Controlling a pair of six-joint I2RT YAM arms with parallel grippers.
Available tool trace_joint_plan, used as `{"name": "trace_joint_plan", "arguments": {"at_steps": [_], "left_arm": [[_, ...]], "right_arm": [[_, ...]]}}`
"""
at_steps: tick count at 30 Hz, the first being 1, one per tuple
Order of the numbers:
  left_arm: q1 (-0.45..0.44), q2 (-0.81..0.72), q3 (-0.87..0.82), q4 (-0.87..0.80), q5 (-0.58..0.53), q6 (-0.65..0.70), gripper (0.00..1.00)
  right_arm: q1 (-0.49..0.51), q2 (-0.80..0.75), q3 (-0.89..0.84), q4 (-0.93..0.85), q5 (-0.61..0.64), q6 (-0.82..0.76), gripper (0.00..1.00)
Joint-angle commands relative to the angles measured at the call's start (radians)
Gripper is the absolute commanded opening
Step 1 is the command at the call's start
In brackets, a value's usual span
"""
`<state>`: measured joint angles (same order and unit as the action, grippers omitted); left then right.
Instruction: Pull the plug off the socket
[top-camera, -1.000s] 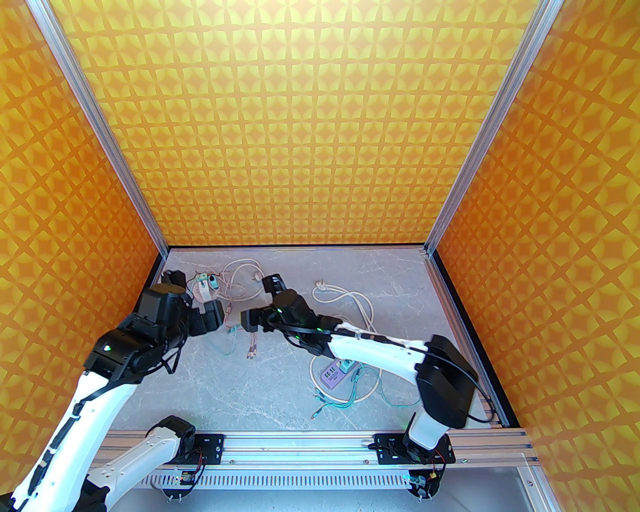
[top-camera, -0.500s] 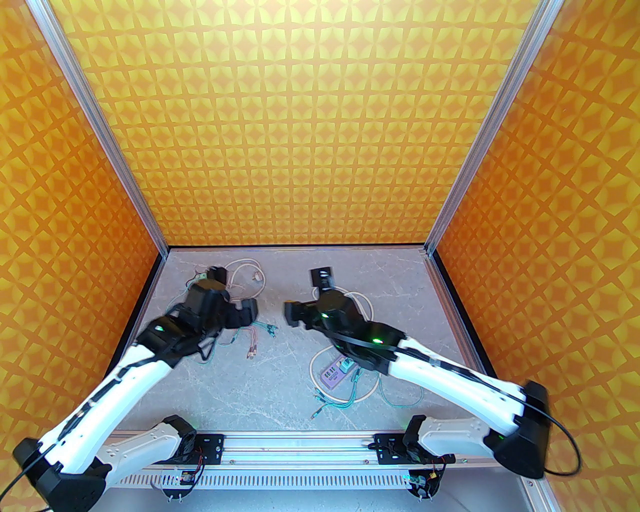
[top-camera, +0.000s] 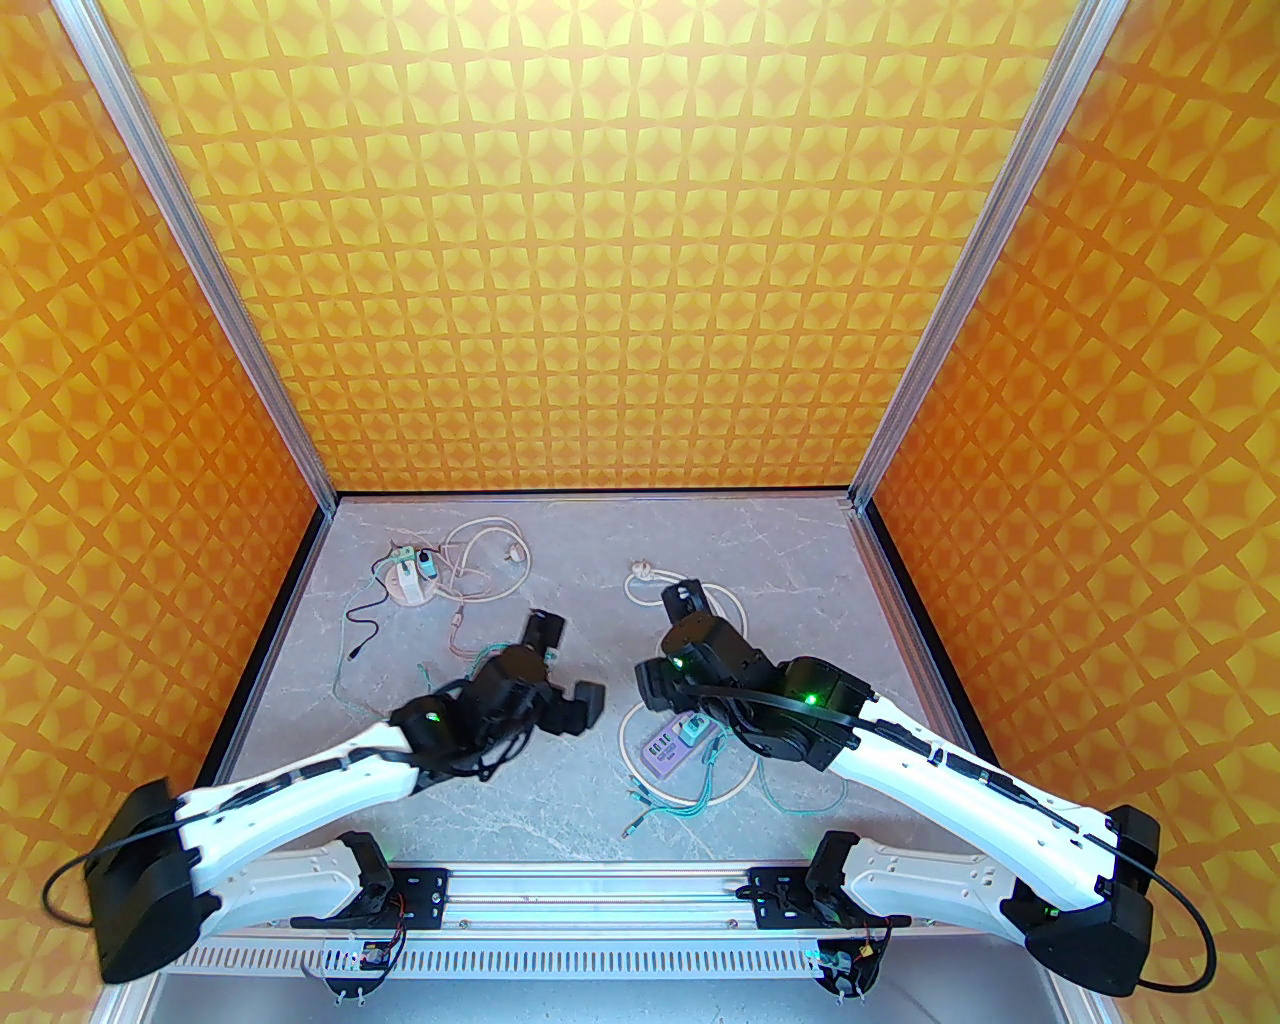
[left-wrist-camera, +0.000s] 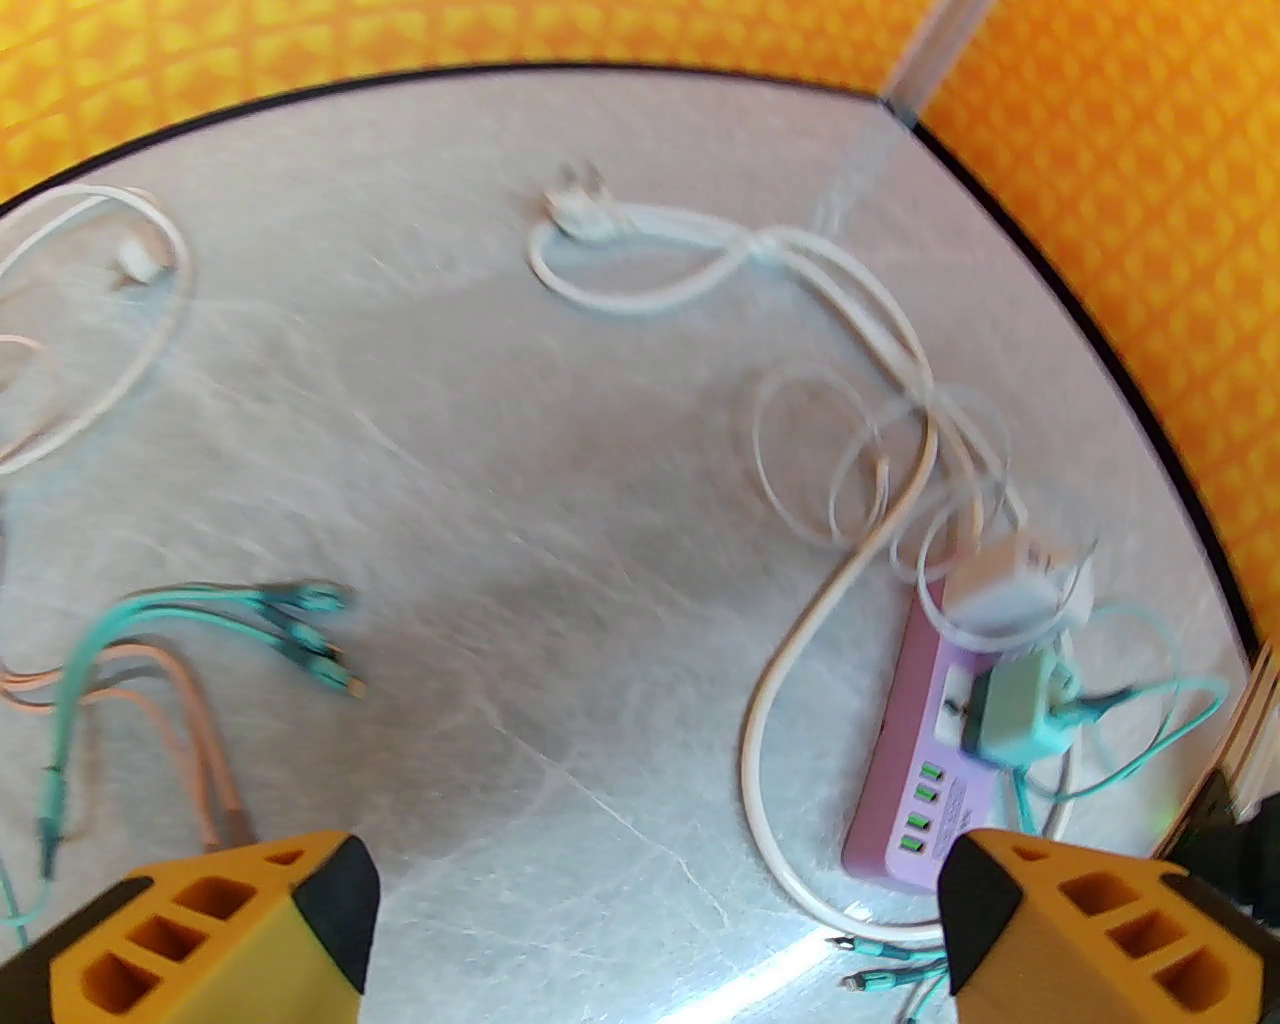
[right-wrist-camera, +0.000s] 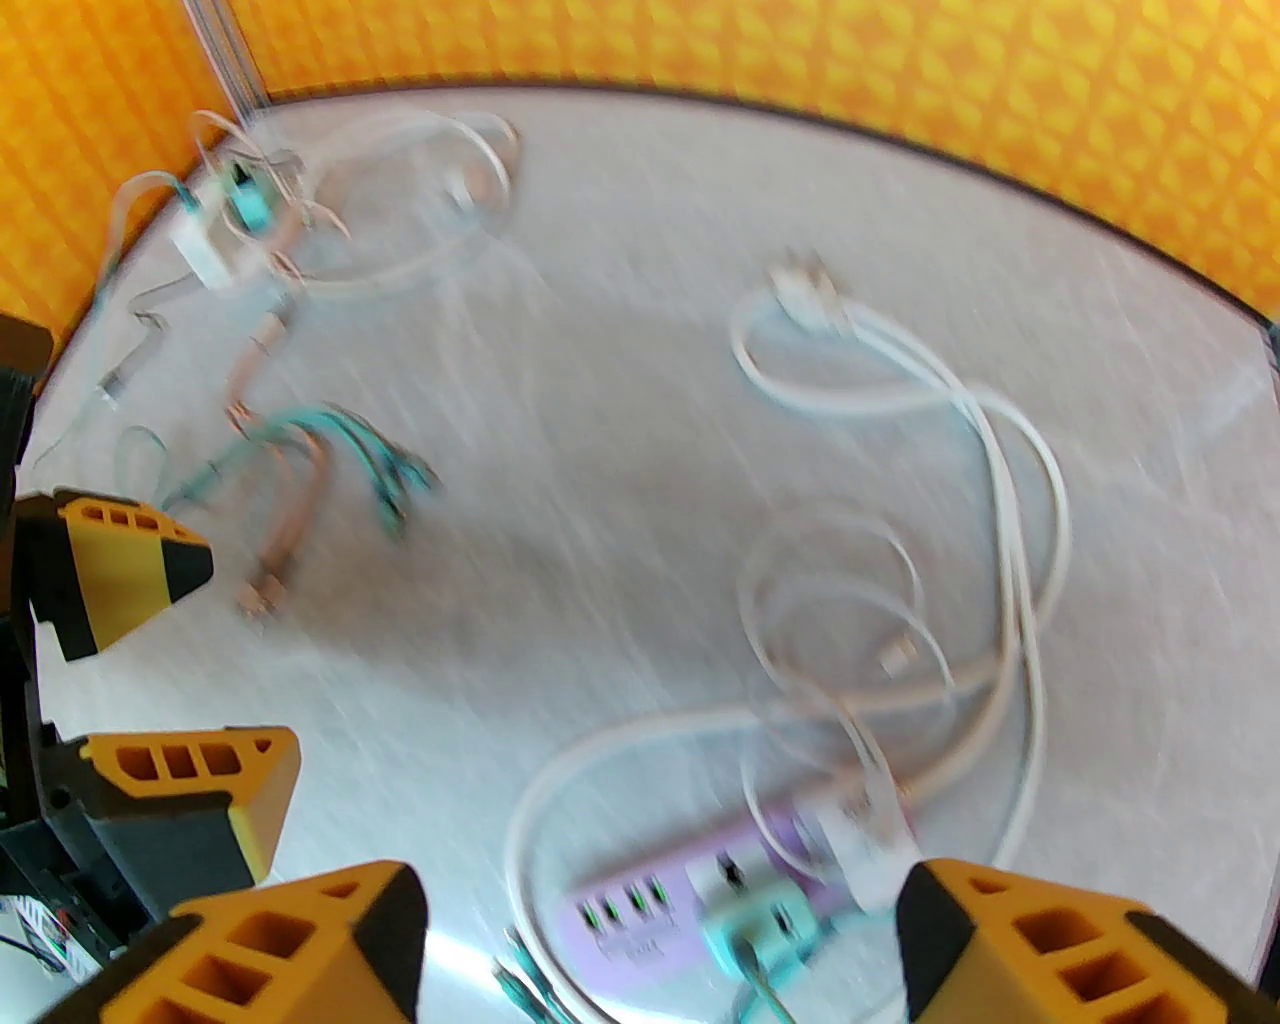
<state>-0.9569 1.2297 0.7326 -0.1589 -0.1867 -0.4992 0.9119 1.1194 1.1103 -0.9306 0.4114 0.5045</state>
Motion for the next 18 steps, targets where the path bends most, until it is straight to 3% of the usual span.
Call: {"name": "trace_joint_plan", "arguments": {"at_steps": [1, 6, 10, 18], "left_arm": [[-0.063, 0.051, 0.0, 0.118, 0.007, 0.067, 0.93], [-0.147, 0.171, 0.07, 0.138, 0.007, 0.139, 0.83], [-0.185, 0.267, 0.12, 0.146, 0.006, 0.157, 0.75], [-0.234, 0.413, 0.216, 0.159, 0.002, 0.186, 0.67]], "right_arm": [[-0.004, -0.033, -0.019, -0.132, 0.076, 0.109, 0.88], [-0.042, -0.116, -0.094, -0.116, 0.083, 0.186, 0.87], [-0.155, -0.184, -0.178, -0.067, 0.011, 0.183, 0.86], [-0.512, -0.305, -0.41, 0.217, -0.388, 0.212, 0.65]]}}
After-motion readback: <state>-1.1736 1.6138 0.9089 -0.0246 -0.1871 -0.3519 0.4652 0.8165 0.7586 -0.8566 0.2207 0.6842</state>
